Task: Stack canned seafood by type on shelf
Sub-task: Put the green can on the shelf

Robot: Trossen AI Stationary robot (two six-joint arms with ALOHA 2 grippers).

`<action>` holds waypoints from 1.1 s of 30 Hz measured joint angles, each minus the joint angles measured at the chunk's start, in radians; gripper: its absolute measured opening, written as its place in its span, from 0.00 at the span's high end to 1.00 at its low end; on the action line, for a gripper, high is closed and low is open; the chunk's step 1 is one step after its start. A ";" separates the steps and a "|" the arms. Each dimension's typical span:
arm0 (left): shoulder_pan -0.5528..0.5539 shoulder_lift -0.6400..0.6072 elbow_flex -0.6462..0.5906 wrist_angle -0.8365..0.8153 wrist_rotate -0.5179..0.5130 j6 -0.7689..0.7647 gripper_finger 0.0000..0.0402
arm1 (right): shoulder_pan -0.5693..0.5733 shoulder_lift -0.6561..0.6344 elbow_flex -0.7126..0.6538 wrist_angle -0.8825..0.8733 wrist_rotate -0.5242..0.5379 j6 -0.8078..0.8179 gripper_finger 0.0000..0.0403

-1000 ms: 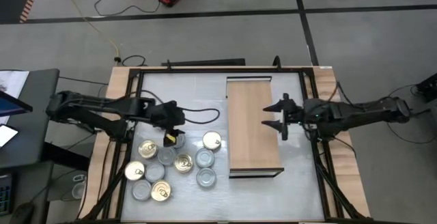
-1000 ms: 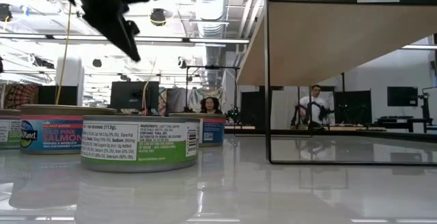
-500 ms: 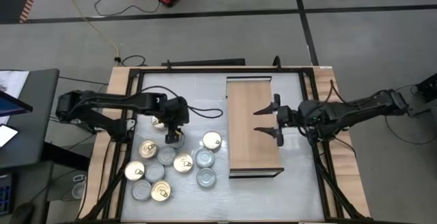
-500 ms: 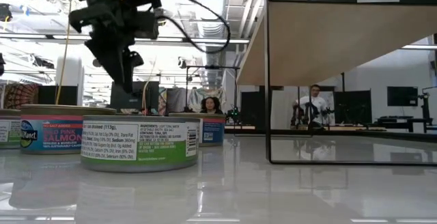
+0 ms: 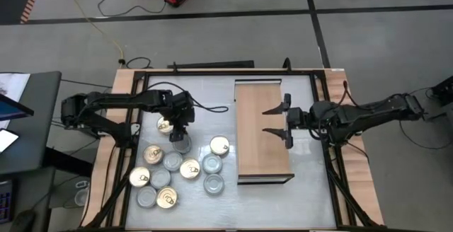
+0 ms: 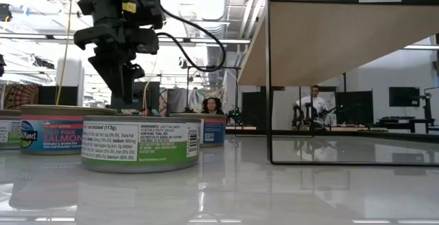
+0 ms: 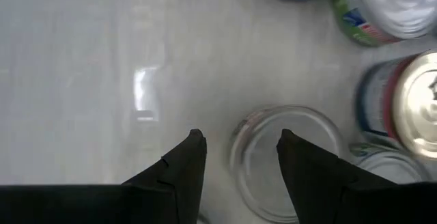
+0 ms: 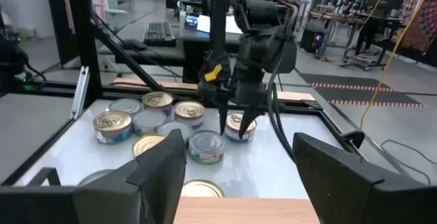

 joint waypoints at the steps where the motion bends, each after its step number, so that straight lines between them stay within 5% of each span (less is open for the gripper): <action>1: 0.005 0.000 -0.002 0.002 0.013 0.007 0.58 | 0.001 0.000 0.000 0.000 0.000 -0.001 0.27; 24: 0.012 -0.004 -0.202 0.204 -0.028 0.042 0.80 | 0.008 0.000 0.000 0.001 0.000 -0.005 0.27; 29: 0.026 -0.005 -0.202 0.217 -0.114 0.036 0.97 | 0.008 0.000 0.000 0.011 0.000 -0.005 0.27; 33: 0.052 -0.003 -0.204 0.241 -0.233 0.016 0.99 | 0.008 0.000 0.000 0.016 0.000 -0.005 0.27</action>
